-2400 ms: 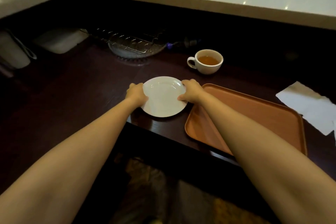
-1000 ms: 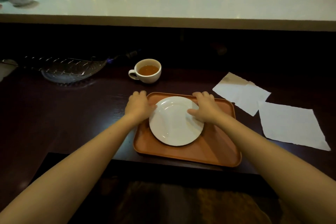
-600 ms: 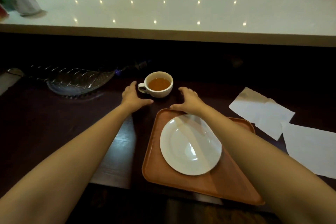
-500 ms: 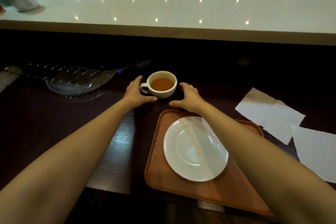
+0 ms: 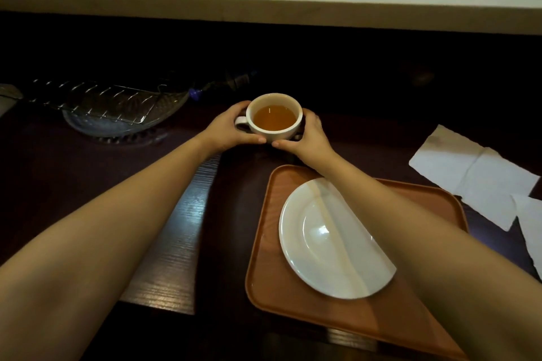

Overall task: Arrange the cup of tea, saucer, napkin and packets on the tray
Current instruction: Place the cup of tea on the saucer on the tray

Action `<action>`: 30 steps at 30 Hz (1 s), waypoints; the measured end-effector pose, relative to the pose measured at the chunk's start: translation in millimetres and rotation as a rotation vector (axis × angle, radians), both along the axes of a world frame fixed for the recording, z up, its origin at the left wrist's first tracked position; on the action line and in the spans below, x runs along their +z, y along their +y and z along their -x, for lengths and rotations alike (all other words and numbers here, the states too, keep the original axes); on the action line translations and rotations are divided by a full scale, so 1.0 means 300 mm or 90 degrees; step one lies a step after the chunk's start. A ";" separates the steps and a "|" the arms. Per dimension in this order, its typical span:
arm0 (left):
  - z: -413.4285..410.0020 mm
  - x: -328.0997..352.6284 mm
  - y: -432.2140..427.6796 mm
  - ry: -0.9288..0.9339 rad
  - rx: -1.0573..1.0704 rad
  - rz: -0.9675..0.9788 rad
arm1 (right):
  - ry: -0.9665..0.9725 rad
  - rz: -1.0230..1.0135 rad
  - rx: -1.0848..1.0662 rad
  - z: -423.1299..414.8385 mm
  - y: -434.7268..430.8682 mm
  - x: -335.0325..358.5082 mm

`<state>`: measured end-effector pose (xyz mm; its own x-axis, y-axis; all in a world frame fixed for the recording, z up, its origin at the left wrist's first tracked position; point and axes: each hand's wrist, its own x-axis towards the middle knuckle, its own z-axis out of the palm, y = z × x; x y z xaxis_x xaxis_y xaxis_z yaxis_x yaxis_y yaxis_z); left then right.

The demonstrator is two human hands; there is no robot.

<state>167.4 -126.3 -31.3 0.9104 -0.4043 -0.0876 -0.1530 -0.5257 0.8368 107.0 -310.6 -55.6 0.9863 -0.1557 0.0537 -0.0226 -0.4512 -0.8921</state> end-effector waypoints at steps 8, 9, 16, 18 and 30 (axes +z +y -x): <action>0.124 0.043 -0.025 -0.019 0.013 0.049 | -0.007 -0.036 0.031 0.096 -0.043 0.036; 0.144 0.051 -0.029 -0.022 0.012 0.051 | -0.006 -0.037 0.038 0.113 -0.052 0.047; 0.329 0.086 -0.066 -0.031 0.026 0.090 | 0.000 -0.023 0.078 0.284 -0.107 0.117; 0.391 0.089 -0.082 -0.034 0.030 0.096 | 0.008 -0.024 0.084 0.342 -0.124 0.129; 0.685 0.070 -0.160 -0.053 0.037 0.042 | 0.070 0.024 0.139 0.612 -0.214 0.137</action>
